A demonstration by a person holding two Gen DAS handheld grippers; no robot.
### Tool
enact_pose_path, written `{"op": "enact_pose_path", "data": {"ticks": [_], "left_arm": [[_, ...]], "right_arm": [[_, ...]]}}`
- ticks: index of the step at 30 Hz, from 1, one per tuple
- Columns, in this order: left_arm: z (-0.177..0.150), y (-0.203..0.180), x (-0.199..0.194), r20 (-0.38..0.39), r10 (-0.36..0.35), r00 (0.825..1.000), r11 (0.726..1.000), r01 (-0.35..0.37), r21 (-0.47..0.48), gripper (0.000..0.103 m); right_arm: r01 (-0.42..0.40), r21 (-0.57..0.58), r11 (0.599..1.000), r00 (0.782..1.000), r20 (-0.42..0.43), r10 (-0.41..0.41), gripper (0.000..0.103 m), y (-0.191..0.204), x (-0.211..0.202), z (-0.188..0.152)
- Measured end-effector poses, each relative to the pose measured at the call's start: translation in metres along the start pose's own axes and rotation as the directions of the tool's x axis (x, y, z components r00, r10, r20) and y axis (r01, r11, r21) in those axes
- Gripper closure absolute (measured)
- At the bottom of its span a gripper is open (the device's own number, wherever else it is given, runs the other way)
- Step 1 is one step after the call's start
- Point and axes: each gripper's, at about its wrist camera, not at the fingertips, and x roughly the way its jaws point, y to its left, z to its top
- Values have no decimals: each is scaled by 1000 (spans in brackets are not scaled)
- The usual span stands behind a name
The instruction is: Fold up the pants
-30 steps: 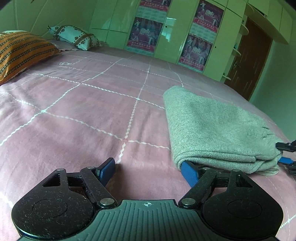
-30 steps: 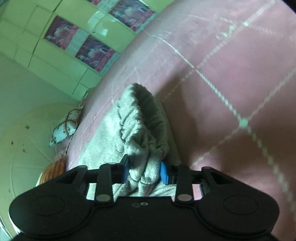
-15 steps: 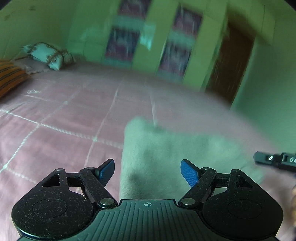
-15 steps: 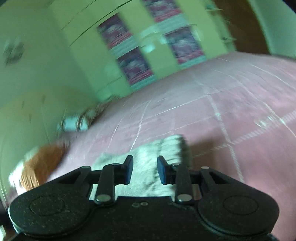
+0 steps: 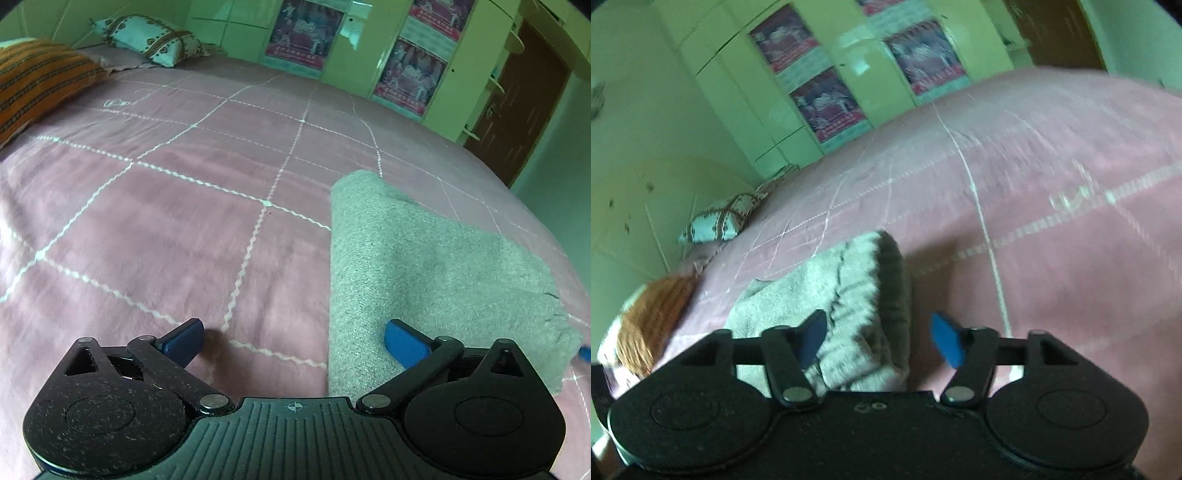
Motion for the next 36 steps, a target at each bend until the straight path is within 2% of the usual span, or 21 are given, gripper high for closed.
{"op": "enact_pose_path", "data": {"ticks": [3, 6, 9, 11, 14, 20, 23, 26, 27, 29, 30, 32, 35, 36], "left_arm": [[-3, 1, 3, 0, 0, 1000, 1000, 0, -6, 0], [1, 4, 4, -19, -20, 1000, 1000, 20, -23, 0], [7, 6, 4, -17, -110, 994, 993, 109, -47, 0], [13, 9, 12, -36, -186, 982, 980, 183, -78, 0], [21, 12, 31, -79, -268, 960, 958, 256, -132, 0], [32, 9, 57, -117, -337, 934, 934, 316, -167, 0], [36, 7, 69, -133, -380, 915, 917, 354, -187, 0], [38, 5, 80, -148, -436, 888, 890, 402, -214, 1], [39, 5, 84, -151, -454, 878, 881, 416, -228, 2], [41, 7, 91, -166, -477, 863, 867, 431, -251, 28], [43, 9, 97, -186, -467, 864, 870, 412, -269, 47], [44, 13, 106, -194, -484, 853, 856, 417, -305, 49], [45, 5, 108, -215, -489, 845, 859, 425, -283, 49], [44, 2, 107, -216, -494, 842, 858, 432, -277, 49]], "right_arm": [[-62, 126, 990, 998, -19, 65, 41, -8, -3, -8], [-72, 196, 978, 997, -14, 76, 34, -15, 2, -11], [-84, 234, 969, 996, -18, 90, 32, -20, 9, -12], [-91, 261, 961, 994, -28, 102, 31, -24, 17, -11], [-96, 289, 953, 993, -39, 112, 31, -30, 28, -9], [-101, 301, 948, 991, -57, 124, 31, -31, 47, -7], [-114, 305, 945, 986, -84, 146, 29, -30, 55, -5], [-135, 300, 944, 977, -121, 178, 22, -28, 64, -2], [-149, 305, 941, 971, -135, 198, 21, -27, 67, 0], [-184, 326, 927, 954, -169, 248, 23, -27, 74, 2], [-177, 325, 929, 950, -190, 247, 27, -27, 79, 3], [-174, 324, 930, 942, -219, 253, 30, -25, 86, 5], [-170, 322, 931, 929, -263, 261, 37, -20, 98, 9], [-160, 301, 940, 926, -283, 249, 45, -15, 100, 10]]}}
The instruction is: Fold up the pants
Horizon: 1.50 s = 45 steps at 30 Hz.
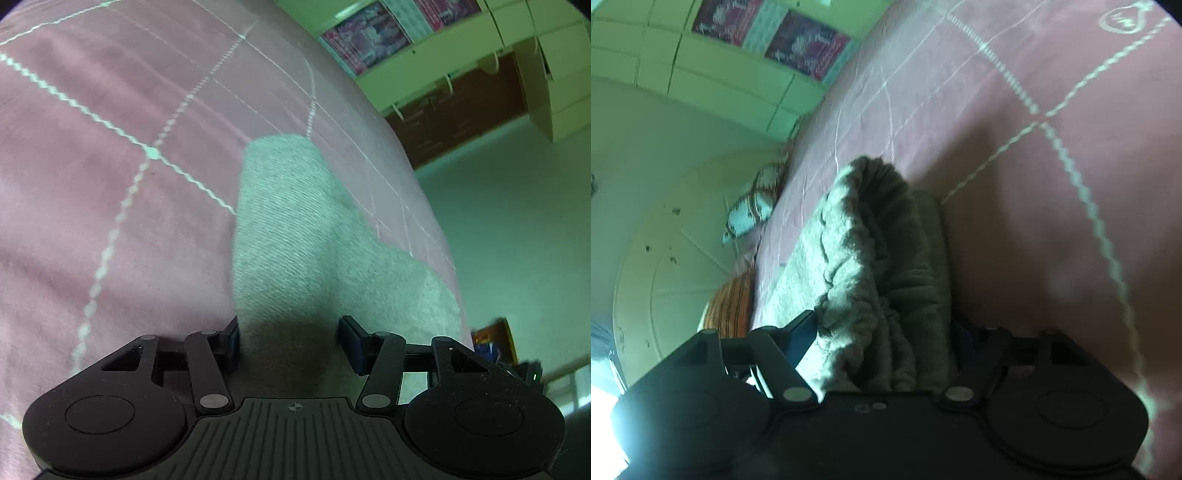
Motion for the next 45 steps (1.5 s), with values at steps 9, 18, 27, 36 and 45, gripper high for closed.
{"op": "enact_pose_path", "data": {"ticks": [9, 18, 27, 36, 45], "left_arm": [[12, -11, -24, 134, -142, 981, 990, 144, -6, 78], [63, -24, -31, 211, -121, 970, 992, 111, 58, 78], [57, 20, -8, 131, -10, 991, 1000, 11, -3, 74], [54, -3, -11, 160, 117, 980, 983, -137, 122, 41], [49, -15, -39, 188, 244, 951, 937, -281, 208, 25]], "right_arm": [[-35, -196, 980, 999, 15, 39, 67, 51, -9, 8], [-101, -310, 946, 994, 12, 110, 69, 96, 21, 58], [-40, -173, 984, 999, -30, 35, 66, 41, 53, 46], [86, -220, 972, 996, 26, -82, 41, 40, 45, 36], [151, -288, 946, 988, 76, -135, 40, 48, 25, 27]]}}
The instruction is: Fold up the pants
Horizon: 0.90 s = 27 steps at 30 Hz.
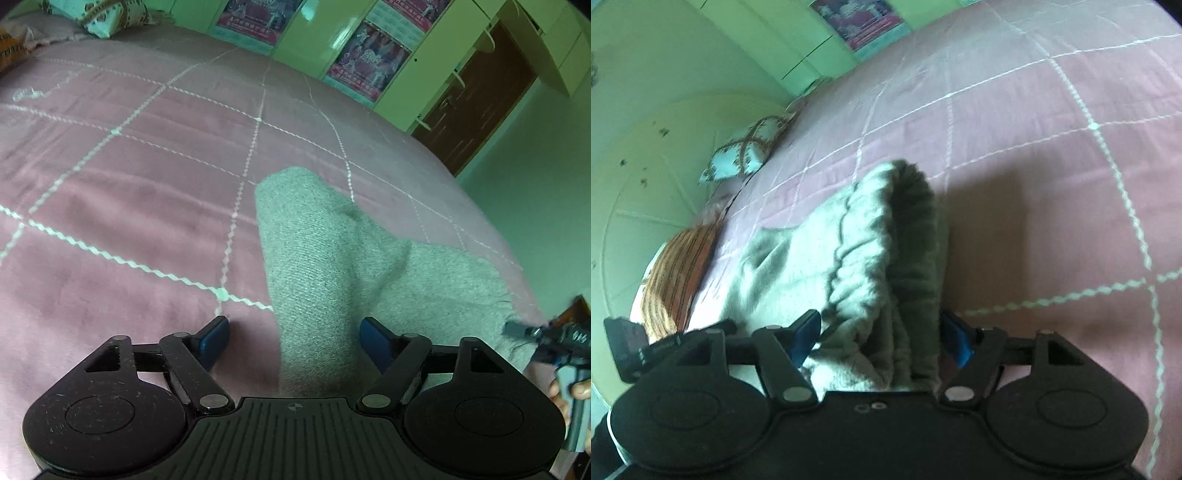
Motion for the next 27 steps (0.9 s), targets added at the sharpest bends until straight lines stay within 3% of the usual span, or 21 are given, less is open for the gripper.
{"op": "enact_pose_path", "data": {"ticks": [3, 6, 8, 11, 12, 13, 14, 15, 16, 17, 18, 21, 24, 27], "left_arm": [[9, -13, -10, 57, 18, 998, 999, -20, 46, 24], [19, -24, -13, 102, 63, 993, 994, -71, 77, 24], [20, -29, -9, 98, 35, 995, 994, -46, 103, 24], [16, -26, 24, -24, 164, 986, 978, -159, 138, 17], [13, -18, 26, -22, 167, 986, 980, -164, 114, 7], [12, -10, 21, -19, 150, 989, 987, -148, 68, 6], [13, -6, 14, -14, 126, 992, 991, -126, 35, 6], [13, -1, 6, 2, 87, 996, 996, -87, 0, 6], [12, 6, 0, 5, 38, 999, 999, -38, -34, 6], [12, 12, -1, -5, -17, 1000, 998, 16, -60, 6], [13, 18, 0, -16, -58, 998, 994, 56, -90, 6], [13, 28, 13, -39, -143, 989, 977, 134, -166, 6], [9, 25, 25, -39, -220, 975, 956, 208, -205, 6], [8, 18, 36, -51, -244, 969, 955, 230, -189, 9]], "right_arm": [[36, -50, 998, 987, 158, -28, 54, 9, -24, 0], [22, -136, 991, 980, 199, 6, 64, 27, -29, 1], [-37, -213, 976, 982, 176, 76, 64, 45, -25, 1], [-49, -289, 956, 996, 58, 69, 65, 60, 1, -3], [-1, -311, 950, 1000, 5, 3, 69, 57, 16, -4], [33, -301, 953, 999, -29, -44, 83, 50, 24, -1], [33, -259, 965, 999, -19, -39, 92, 42, 19, 4], [10, -218, 976, 1000, -2, -11, 93, 37, 9, 8], [2, -183, 983, 998, 60, 9, 67, 31, -8, 10], [0, -161, 987, 993, 113, 18, 49, 24, -20, 12], [-8, -128, 992, 989, 145, 26, 6, 16, -29, 11], [-84, 28, 996, 993, 90, 81, 12, -18, -27, 12], [-114, 162, 980, 992, -36, 122, 17, -41, 1, 4], [-191, 237, 953, 978, -43, 206, 16, -55, 14, -5]]}}
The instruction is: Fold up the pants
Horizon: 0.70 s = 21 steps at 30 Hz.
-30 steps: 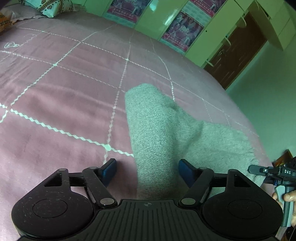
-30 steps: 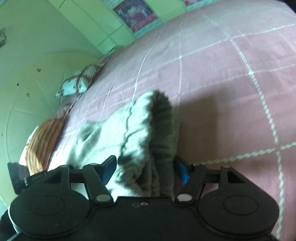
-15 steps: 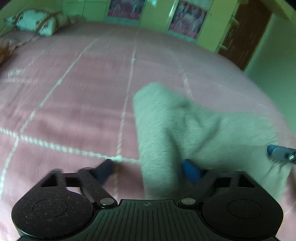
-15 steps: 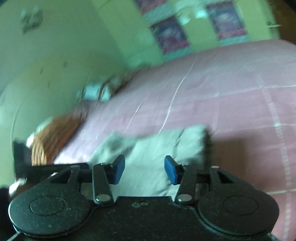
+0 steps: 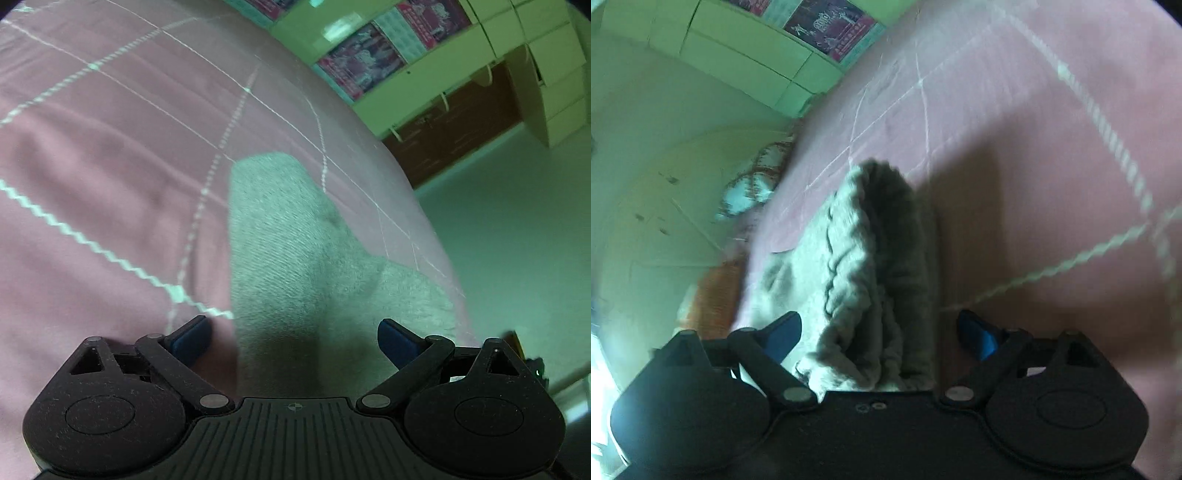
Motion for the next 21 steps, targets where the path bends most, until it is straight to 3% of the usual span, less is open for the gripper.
{"op": "enact_pose_path", "data": {"ticks": [2, 3, 4, 6, 8, 12, 14, 15, 16, 17, 18, 19, 20, 21], "left_arm": [[1, -2, 10, -25, 18, 1000, 1000, -18, 10, 65], [1, 2, 19, -60, -5, 998, 999, 2, -50, 74], [0, 2, 21, -44, 1, 999, 999, -3, -51, 74], [0, -2, 16, -11, -13, 1000, 999, 12, -46, 78], [6, -7, 3, 42, -87, 995, 995, 88, -40, 78], [47, -21, -13, 125, -117, 985, 993, 117, 5, 78], [69, -16, -15, 150, -124, 981, 991, 129, -25, 78], [77, -9, -11, 138, -128, 982, 990, 136, -47, 72], [84, -1, -5, 125, -94, 988, 993, 102, -63, 57], [87, 7, -2, 131, 2, 991, 997, 8, -76, 46], [86, 18, -2, 135, 137, 981, 987, -123, -107, 38], [86, 26, -5, 128, 223, 966, 971, -208, -121, 38], [84, 30, -12, 148, 268, 952, 960, -252, -122, 38], [81, 31, -22, 186, 258, 948, 964, -240, -112, 38]], "right_arm": [[-16, 41, 999, 1000, -9, 17, 16, -3, 4, 6], [-25, 47, 999, 999, -29, 27, 24, -1, 9, 8], [-11, 32, 999, 998, -67, 14, 57, 2, 13, 9], [42, -47, 998, 996, -72, -45, 67, 17, 18, 9], [11, -117, 993, 999, -41, -16, 70, 36, 8, 14], [-52, -258, 965, 998, 16, 58, 71, 86, 2, 44], [-61, -281, 958, 997, 36, 74, 71, 100, 6, 66], [-47, -267, 963, 997, 43, 61, 66, 101, 11, 77], [-25, -239, 971, 998, 42, 36, 55, 95, 23, 90], [15, -234, 972, 999, 42, -6, 42, 86, 33, 96], [127, -230, 965, 992, 56, -117, 13, 74, 43, 100], [277, -200, 940, 961, 69, -269, 21, 61, 51, 101], [366, -183, 912, 930, 74, -359, 35, 54, 54, 100], [337, -202, 920, 942, 89, -325, 44, 53, 49, 99]]}}
